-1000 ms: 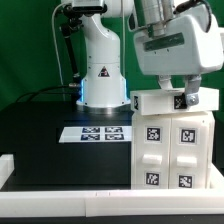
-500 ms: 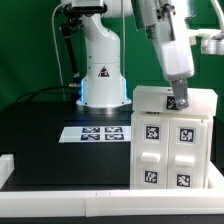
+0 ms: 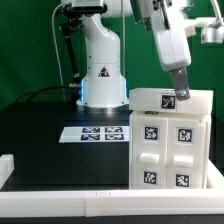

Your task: Assemble cabinet

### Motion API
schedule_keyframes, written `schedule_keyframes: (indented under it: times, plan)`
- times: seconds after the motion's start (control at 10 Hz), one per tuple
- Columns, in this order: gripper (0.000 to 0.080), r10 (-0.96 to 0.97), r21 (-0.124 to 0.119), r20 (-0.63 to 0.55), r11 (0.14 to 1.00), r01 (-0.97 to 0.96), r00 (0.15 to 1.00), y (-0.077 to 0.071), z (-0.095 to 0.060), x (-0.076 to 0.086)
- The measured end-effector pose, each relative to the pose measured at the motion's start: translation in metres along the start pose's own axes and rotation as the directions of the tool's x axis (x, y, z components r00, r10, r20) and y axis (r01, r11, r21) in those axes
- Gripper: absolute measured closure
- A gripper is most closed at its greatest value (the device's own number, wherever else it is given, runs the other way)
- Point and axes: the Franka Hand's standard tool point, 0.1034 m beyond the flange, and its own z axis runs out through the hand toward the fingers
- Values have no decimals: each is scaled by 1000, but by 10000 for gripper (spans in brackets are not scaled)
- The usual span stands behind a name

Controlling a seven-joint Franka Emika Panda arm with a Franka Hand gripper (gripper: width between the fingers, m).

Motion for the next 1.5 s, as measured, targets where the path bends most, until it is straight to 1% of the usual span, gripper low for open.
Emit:
schedule_keyframes:
  times: [0.2,0.3,0.5,0.6,0.7,0.8,0.9,1.0,1.1,1.2,1.4,1.5]
  plan:
    - [2,2,16,15,1000,-2,1000,-2,-11,-4]
    - [2,-7,21,27,1000,6,1000,-3,-13,-5]
    - [2,-31,18,26,999,31,999,-2,-12,-6]
    - [2,-159,-6,28,987,159,987,-1,-12,-6]
    - [2,-303,-30,31,952,304,952,-2,-15,-8]
    - [2,-497,-38,26,866,498,867,-6,-17,-10]
    - [2,-591,-35,31,805,592,806,-8,-16,-10]
    - [2,-732,-34,43,679,734,679,-9,-15,-6]
    - [2,-832,-38,63,550,834,551,-12,-15,-7]
    - [2,-865,-35,64,496,868,497,-12,-14,-7]
    - [2,-941,-24,69,330,944,331,-12,-14,-6]
    - [2,-968,-27,67,241,970,243,-13,-14,-6]
